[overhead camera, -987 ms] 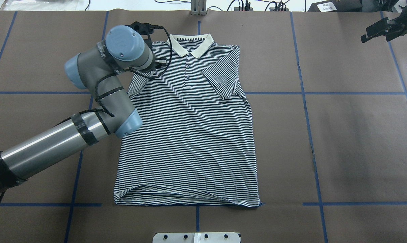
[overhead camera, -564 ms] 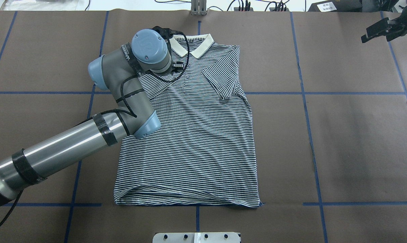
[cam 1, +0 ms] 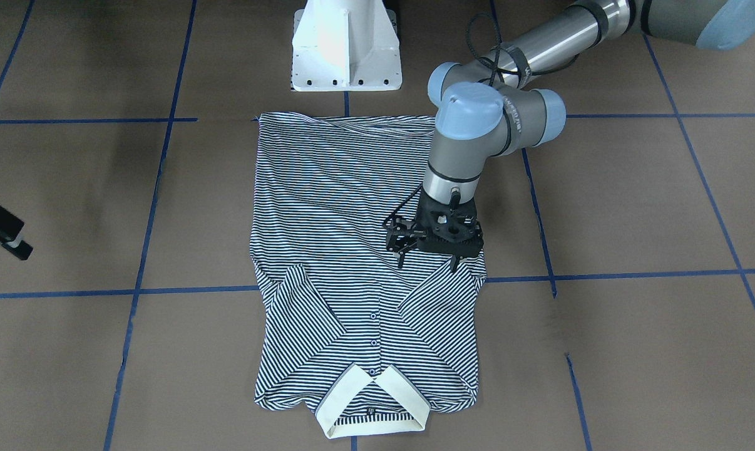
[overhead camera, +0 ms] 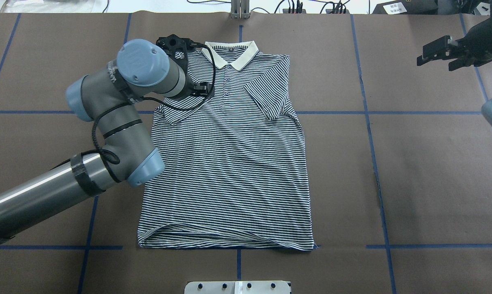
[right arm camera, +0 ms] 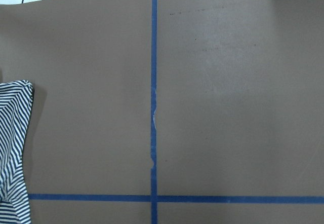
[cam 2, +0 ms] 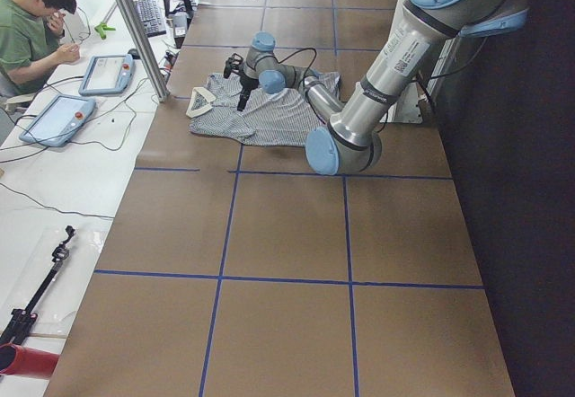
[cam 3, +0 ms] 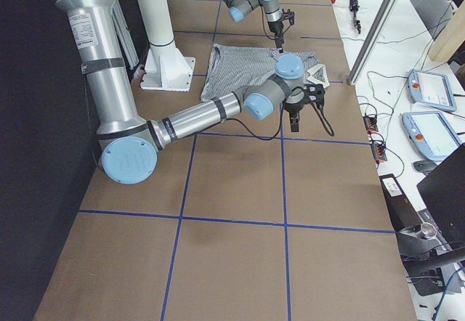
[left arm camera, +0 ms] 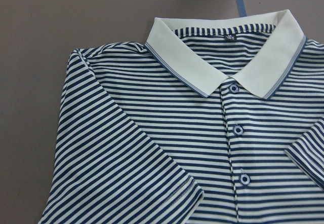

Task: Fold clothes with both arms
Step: 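Release the sleeve with the left gripper while both grippers move toward the hem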

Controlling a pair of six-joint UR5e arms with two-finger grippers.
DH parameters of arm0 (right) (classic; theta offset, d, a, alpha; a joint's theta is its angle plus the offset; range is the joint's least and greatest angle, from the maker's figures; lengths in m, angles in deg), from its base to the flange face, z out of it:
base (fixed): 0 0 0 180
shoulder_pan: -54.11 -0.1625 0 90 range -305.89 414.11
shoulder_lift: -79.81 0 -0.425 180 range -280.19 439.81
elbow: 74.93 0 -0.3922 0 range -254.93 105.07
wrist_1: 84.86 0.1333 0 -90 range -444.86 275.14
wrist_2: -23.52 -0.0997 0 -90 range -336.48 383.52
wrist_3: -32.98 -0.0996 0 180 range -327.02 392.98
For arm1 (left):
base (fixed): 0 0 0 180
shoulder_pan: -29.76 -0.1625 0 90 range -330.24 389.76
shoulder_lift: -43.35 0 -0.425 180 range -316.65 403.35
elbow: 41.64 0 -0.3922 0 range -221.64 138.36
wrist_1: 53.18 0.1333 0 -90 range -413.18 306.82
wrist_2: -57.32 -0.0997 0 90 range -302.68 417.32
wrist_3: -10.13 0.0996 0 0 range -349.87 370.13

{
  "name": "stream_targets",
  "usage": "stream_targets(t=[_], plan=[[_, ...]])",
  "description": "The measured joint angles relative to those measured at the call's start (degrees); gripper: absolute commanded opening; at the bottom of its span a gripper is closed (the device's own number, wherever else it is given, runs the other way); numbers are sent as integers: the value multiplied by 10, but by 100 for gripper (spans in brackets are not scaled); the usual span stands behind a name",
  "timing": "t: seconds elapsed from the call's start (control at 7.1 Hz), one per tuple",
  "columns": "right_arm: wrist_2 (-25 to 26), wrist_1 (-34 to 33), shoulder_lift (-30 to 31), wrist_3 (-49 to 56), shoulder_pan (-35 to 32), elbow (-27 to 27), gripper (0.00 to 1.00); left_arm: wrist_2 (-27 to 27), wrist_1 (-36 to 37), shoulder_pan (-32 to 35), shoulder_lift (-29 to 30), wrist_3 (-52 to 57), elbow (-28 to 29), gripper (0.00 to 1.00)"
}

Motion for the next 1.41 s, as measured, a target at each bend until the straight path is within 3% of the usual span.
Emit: stream_targets(t=[0.28,0.56,0.7,0.99,1.41], plan=[[81,-1,86,-175,113,134,94,7,3,-16,-78,-11,-119,100],[187,-2,132,-357,268,215,100,3,2,-68,-164,-60,-230,100],[265,-2,137,-416,353,229,100,-8,2,-97,-190,-93,-255,100],[359,-3,139,-472,461,243,100,-29,0,-143,-231,-142,-272,72],[410,-5,139,-496,507,247,100,-49,-1,-200,-290,-223,-276,68]])
